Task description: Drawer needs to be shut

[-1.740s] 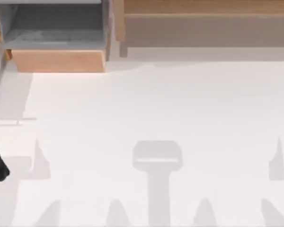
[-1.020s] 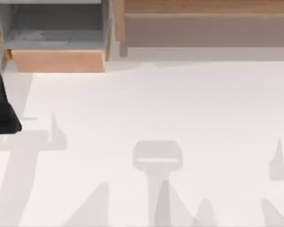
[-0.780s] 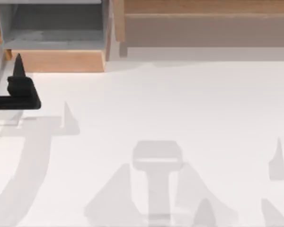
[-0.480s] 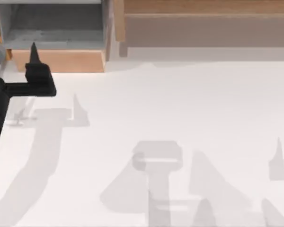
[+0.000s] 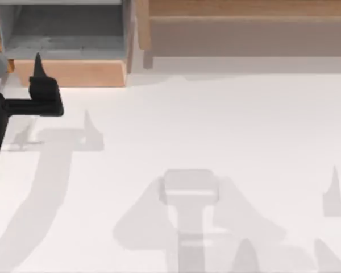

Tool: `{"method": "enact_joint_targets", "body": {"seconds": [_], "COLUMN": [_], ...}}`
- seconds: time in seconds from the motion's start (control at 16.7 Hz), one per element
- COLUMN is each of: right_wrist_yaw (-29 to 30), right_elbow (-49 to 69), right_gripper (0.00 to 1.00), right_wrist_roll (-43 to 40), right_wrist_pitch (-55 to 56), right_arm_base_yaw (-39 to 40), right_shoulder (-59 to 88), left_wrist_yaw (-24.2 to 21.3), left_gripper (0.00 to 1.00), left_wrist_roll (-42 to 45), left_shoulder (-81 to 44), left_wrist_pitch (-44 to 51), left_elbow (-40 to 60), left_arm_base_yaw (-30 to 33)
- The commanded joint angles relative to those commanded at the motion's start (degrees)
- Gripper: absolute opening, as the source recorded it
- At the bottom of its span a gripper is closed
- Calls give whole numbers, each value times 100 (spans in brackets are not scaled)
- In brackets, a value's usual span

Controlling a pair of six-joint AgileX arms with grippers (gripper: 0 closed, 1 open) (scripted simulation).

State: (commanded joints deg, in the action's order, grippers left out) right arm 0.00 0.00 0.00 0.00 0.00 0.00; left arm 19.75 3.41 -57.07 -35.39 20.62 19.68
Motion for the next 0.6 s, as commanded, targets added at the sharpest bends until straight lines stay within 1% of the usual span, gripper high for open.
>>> {"method": "enact_joint_targets", "body": {"seconds": [0.12, 0.42, 0.6], "right_wrist_yaw": [0, 0, 0], "right_elbow": [0, 0, 0], "right_gripper": [100, 100, 100], "right_wrist_roll": [0, 0, 0], "right_wrist_pitch": [0, 0, 0], "right_arm_base_yaw": [0, 0, 0], "right_shoulder": [0, 0, 0], "left_wrist_yaw": [-360, -1498, -2169], "left_gripper": [100, 100, 100], "left_wrist_roll": [328, 1464, 2164], "left_shoulder": [-318, -1251, -1806], "left_wrist_pitch": [-162, -677, -1039], "left_elbow": [-50, -177, -194], "left_arm_base_yaw": [-478, -2201, -2924]}}
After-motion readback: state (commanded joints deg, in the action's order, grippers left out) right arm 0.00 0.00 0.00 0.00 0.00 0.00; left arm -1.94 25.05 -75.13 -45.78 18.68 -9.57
